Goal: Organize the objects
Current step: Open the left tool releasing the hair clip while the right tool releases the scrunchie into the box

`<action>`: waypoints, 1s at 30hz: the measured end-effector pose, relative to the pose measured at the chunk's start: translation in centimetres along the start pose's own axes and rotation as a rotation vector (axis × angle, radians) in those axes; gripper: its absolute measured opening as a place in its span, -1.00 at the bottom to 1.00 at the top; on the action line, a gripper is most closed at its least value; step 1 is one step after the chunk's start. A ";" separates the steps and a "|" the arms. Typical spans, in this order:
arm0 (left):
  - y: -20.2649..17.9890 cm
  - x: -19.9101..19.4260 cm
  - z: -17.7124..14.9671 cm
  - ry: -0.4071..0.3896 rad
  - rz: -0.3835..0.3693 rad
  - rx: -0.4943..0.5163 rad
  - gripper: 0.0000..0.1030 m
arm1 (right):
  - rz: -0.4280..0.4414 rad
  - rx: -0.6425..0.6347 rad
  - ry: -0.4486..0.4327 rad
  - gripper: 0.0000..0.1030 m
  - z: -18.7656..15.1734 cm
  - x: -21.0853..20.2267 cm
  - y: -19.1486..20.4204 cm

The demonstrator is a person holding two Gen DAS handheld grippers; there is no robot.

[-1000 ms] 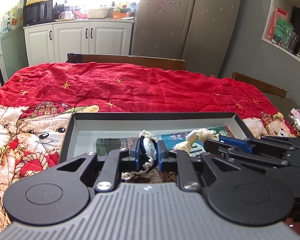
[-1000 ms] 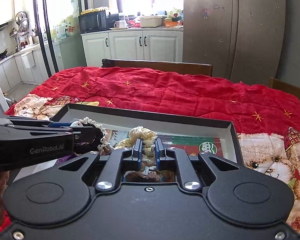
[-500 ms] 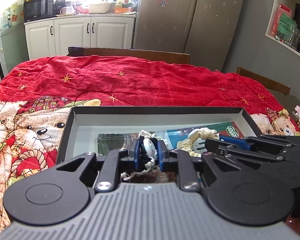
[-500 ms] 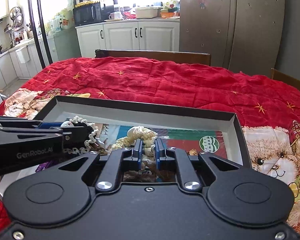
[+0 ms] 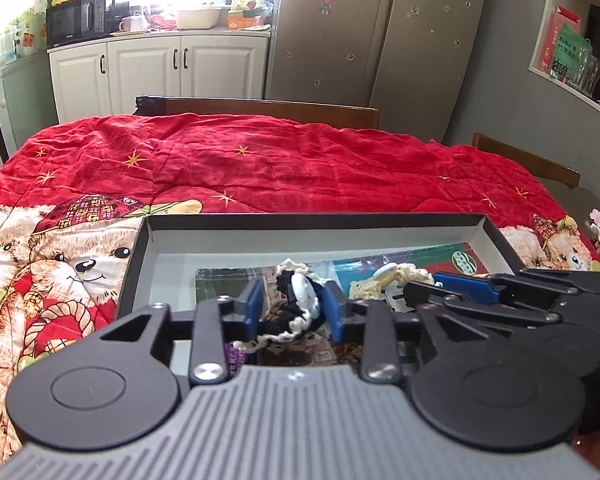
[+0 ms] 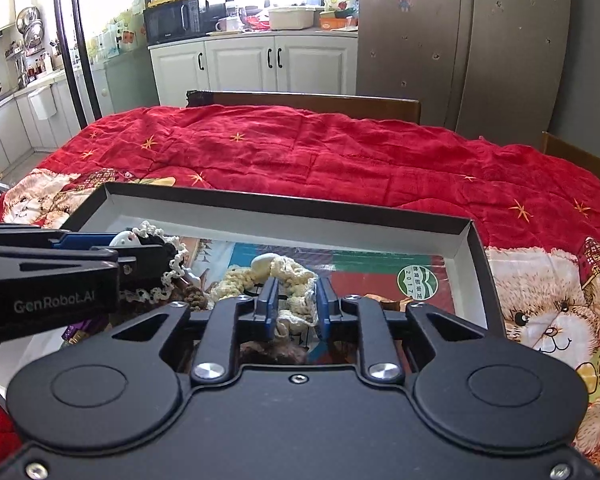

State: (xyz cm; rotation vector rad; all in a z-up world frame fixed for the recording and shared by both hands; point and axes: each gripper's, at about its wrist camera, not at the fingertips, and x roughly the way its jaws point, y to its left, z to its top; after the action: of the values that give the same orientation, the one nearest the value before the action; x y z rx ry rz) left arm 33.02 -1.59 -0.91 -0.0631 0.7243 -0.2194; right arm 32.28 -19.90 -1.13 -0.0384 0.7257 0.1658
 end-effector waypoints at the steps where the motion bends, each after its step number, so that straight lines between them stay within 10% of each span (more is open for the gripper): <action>1: -0.1 -0.1 0.0 -0.003 0.002 0.002 0.09 | -0.005 -0.007 -0.004 -0.59 0.0 -0.1 0.1; 30: -1.5 -4.9 0.0 -0.094 0.044 0.064 0.46 | -0.003 -0.072 -0.091 -0.47 -0.7 -6.7 1.2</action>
State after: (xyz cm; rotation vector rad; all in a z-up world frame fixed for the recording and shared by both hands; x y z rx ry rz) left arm 29.19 -2.01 2.46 0.0036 0.6238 -0.1962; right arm 26.74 -19.73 2.79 -0.0998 0.6283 0.1892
